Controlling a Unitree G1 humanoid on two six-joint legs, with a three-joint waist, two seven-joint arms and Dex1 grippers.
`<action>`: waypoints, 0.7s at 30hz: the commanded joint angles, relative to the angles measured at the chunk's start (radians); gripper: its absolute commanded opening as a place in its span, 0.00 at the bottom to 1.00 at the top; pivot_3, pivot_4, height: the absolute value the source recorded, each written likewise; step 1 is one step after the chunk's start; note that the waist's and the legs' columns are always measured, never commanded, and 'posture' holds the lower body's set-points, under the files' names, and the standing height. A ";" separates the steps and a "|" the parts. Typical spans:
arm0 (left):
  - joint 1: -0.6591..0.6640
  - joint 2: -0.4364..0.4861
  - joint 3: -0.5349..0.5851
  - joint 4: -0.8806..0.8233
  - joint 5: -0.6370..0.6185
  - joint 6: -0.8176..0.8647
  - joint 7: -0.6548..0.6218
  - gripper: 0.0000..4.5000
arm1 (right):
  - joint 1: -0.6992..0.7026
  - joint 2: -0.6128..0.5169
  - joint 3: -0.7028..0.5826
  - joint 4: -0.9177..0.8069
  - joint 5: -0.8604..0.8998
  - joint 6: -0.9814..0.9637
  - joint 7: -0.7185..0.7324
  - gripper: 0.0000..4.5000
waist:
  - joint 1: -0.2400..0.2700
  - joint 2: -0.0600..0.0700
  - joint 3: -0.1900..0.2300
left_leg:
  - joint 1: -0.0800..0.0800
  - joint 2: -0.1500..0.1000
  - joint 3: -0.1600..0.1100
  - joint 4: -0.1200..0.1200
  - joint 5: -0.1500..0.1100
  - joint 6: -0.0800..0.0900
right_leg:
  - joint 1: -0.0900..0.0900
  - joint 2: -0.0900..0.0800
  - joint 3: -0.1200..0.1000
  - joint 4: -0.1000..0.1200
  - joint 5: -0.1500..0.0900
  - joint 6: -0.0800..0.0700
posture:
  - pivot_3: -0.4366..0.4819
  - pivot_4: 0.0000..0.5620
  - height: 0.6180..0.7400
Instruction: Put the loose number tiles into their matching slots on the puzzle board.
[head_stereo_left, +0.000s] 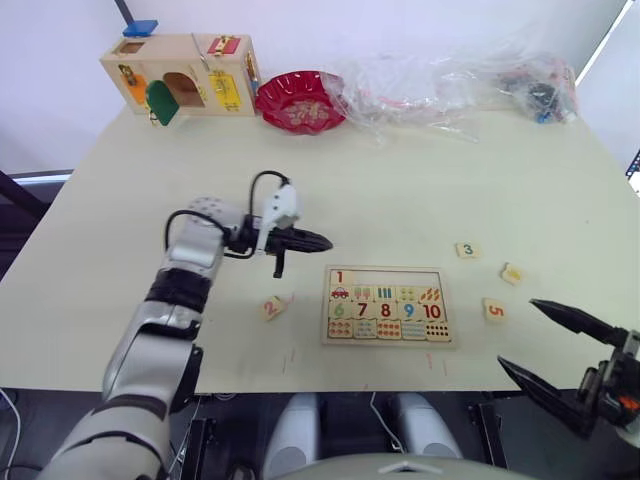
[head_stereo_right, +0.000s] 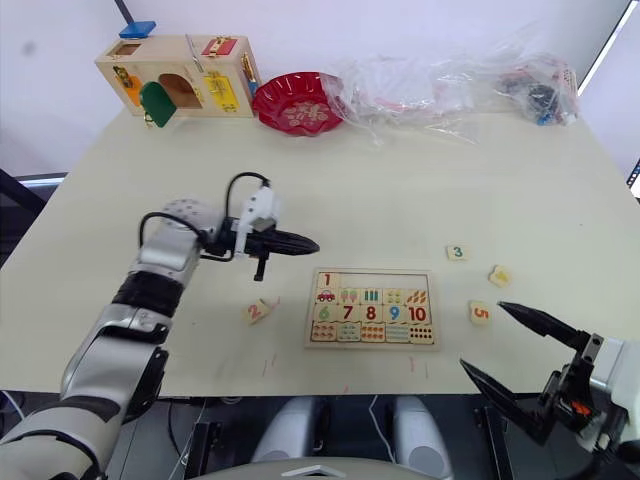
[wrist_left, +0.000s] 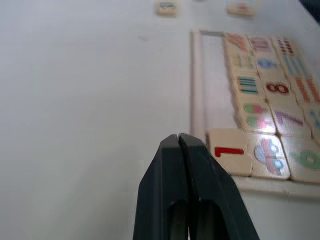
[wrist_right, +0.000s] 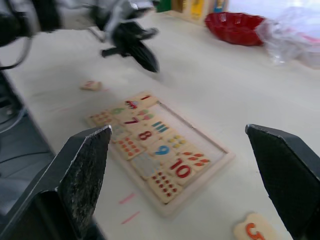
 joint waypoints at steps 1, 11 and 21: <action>0.080 -0.007 0.112 -0.178 -0.089 0.163 0.157 0.01 | -0.083 0.031 0.044 -0.006 -0.015 0.030 -0.135 1.00 | 0.004 0.000 0.000 | 0.000 0.000 0.000 0.000 0.000 0.000 | 0.000 0.000 0.000 0.000 0.000 0.000 | 0.48 0.27 1.00; 0.345 -0.189 0.363 -0.550 -0.224 0.378 0.677 0.01 | -0.346 0.102 0.285 0.123 -0.187 0.075 -0.293 1.00 | 0.009 -0.001 -0.001 | -0.001 -0.001 -0.004 0.000 0.000 0.000 | 0.000 -0.002 -0.003 0.000 0.000 0.000 | 0.48 0.27 1.00; 0.702 -0.028 0.495 -0.748 -0.375 0.387 0.541 0.15 | -0.246 -0.067 0.070 0.339 -0.059 0.055 0.002 1.00 | 0.010 0.000 -0.001 | 0.000 -0.002 -0.004 -0.001 0.000 0.000 | 0.002 -0.003 -0.004 -0.002 0.000 0.000 | 0.48 0.27 1.00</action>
